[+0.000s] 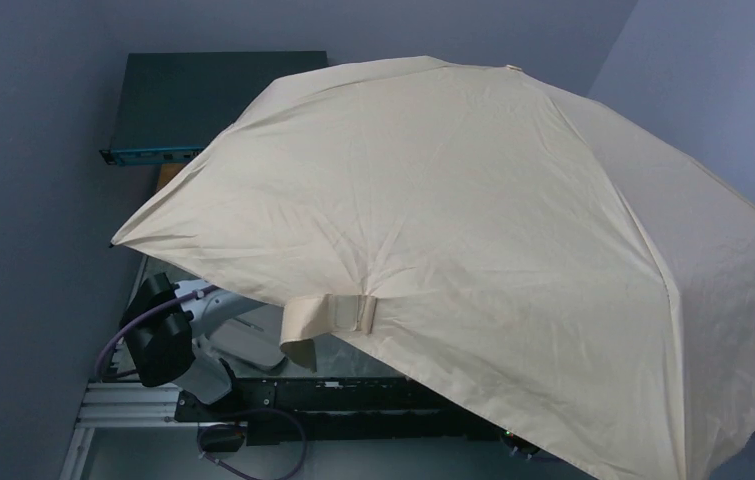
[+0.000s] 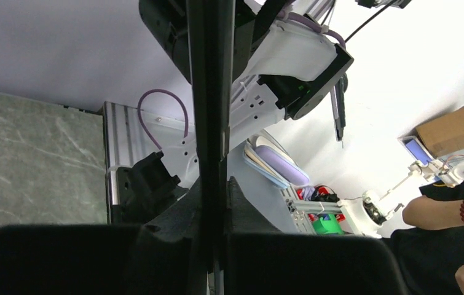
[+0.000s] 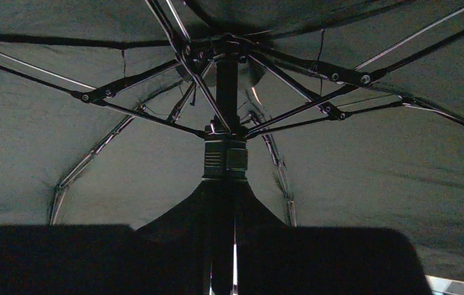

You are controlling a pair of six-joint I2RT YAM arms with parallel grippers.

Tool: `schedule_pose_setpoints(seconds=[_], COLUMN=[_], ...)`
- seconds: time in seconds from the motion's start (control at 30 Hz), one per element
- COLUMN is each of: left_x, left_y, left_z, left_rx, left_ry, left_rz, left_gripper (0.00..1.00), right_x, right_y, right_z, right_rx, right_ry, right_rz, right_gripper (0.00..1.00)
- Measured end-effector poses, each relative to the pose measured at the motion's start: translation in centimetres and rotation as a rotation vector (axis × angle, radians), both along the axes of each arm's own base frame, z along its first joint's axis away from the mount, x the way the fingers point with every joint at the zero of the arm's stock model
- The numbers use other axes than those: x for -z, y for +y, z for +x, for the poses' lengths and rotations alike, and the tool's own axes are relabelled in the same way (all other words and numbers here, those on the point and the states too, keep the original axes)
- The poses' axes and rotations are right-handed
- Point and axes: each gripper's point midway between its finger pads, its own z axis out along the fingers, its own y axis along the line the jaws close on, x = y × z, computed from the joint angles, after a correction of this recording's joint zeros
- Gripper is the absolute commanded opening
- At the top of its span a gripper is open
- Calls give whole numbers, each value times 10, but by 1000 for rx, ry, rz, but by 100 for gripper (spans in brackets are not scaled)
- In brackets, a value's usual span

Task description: Open the umbrella

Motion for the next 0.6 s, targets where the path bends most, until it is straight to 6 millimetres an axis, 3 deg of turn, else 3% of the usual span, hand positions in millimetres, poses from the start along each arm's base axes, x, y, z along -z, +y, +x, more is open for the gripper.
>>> schedule_pose_setpoints(seconds=[0.13, 0.33, 0.47, 0.6], left_x=[1, 7, 11, 11], left_y=[0, 0, 1, 1], left_z=[-1, 2, 7, 12], left_rx=[-35, -81, -117, -149], left_ry=[-1, -5, 0, -3], left_rz=[38, 98, 140, 176], left_gripper=[0, 0, 0, 0], right_x=[2, 7, 11, 13], right_y=[-3, -6, -6, -6], right_z=[-1, 1, 3, 3], right_rx=[19, 31, 29, 25], right_ry=[8, 34, 61, 75], right_rz=[1, 7, 5, -4], right_gripper=[1, 33, 47, 55])
